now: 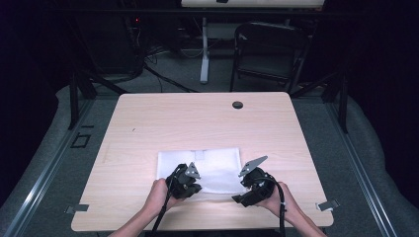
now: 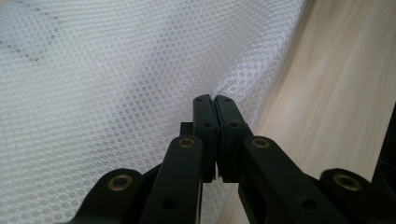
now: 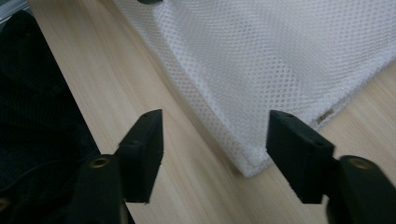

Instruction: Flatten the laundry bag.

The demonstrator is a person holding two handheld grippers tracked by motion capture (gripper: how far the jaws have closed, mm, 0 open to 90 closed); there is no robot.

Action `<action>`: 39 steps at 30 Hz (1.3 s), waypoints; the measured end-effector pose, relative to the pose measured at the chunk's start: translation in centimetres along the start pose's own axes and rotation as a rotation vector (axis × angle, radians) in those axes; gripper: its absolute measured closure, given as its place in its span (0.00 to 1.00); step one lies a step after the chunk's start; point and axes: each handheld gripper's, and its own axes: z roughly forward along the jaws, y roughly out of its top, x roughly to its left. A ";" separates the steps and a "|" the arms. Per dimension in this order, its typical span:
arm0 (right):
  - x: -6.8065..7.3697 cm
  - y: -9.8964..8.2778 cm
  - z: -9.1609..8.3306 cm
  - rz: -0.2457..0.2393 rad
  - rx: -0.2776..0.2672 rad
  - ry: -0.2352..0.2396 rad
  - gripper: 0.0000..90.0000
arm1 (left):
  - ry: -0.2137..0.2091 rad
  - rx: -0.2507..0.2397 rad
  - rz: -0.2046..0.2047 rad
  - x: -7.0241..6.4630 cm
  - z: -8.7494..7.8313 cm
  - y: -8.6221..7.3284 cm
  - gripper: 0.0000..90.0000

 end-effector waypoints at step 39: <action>1.9 1.1 6.6 -0.123 0.000 -0.153 1.00 | 0.066 -0.092 -0.044 -0.3 -1.2 0.7 0.99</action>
